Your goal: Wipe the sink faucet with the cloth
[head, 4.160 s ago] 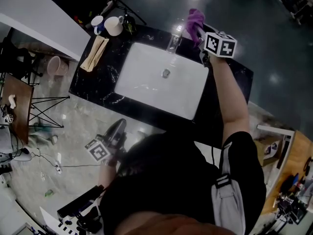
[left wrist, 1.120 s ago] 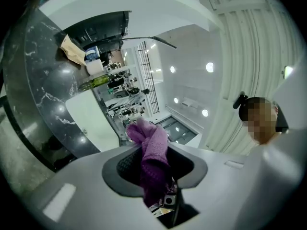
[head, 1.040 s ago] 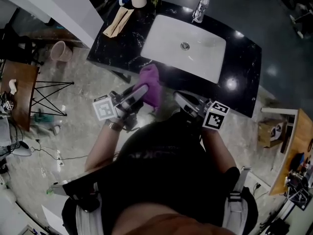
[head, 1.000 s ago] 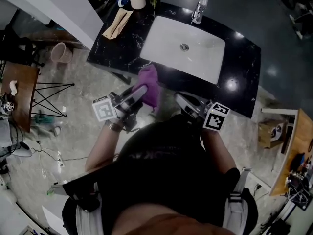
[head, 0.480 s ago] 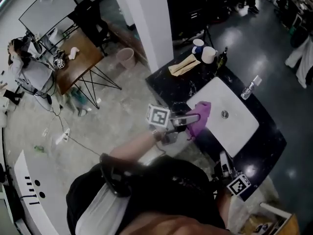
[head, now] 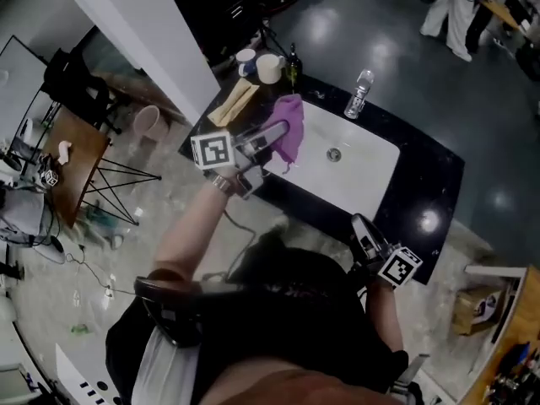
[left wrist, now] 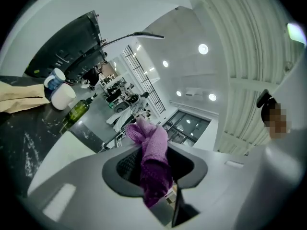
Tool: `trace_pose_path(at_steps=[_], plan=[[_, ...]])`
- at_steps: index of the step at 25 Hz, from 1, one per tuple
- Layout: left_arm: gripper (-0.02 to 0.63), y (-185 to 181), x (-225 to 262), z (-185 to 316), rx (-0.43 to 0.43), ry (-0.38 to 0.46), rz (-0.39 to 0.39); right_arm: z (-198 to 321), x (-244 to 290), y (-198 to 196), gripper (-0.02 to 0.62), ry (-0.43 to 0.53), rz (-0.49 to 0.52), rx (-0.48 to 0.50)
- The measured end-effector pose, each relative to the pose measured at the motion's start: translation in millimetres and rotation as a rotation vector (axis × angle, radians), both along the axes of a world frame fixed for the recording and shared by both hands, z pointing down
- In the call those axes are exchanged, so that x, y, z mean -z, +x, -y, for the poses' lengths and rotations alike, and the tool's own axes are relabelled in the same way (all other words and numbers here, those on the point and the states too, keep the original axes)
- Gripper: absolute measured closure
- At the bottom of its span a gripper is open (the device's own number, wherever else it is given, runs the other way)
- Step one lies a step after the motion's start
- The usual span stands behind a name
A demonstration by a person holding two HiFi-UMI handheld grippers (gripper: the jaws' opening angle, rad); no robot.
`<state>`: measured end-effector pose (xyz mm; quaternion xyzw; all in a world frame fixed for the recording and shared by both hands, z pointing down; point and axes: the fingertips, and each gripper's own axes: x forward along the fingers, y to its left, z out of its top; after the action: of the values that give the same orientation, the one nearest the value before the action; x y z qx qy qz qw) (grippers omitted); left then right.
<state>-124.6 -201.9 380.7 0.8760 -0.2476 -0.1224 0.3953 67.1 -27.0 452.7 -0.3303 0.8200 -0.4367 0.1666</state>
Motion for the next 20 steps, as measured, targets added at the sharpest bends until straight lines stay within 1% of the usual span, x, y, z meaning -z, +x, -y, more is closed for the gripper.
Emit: trace_pose_path(at_steps=[2,4,6,9,11,13,16,20], plan=[[0.479,20.2,-1.7,36.7,-0.038,-0.023,-0.048,-1.9,-9.2,15.8,0.584,-0.043,0.013,-0.097],[0.478,43.5,-8.9,71.3,-0.073,-0.088,-0.105,-3.5,-16.4,31.9,0.584,-0.072,0.006,-0.201],[0.479,67.4,-15.8,102.3,-0.117,-0.123,-0.126,-4.5,-17.6,43.2,0.584,-0.077,-0.011,-0.296],[0.477,101.0,-25.3,148.3,-0.180,-0.123,-0.109,-1.5,-11.7,47.9,0.584,-0.065,-0.017,-0.405],[0.478,119.2,-36.6,176.1,-0.201,-0.144,-0.106,1.2,-11.3,48.7,0.584,-0.070,-0.021,-0.464],[0.478,134.2,-50.1,200.1,-0.210,-0.161,-0.095,1.9,-15.0,50.2,0.584,-0.088,-0.023,-0.519],[0.479,156.1,-68.1,229.8,-0.215,-0.178,-0.070,-4.1,-28.0,53.5,0.584,-0.145,0.003,-0.615],[0.477,177.2,-92.9,259.3,-0.230,-0.209,-0.054,-11.1,-32.5,52.0,0.584,-0.178,-0.037,-0.709]])
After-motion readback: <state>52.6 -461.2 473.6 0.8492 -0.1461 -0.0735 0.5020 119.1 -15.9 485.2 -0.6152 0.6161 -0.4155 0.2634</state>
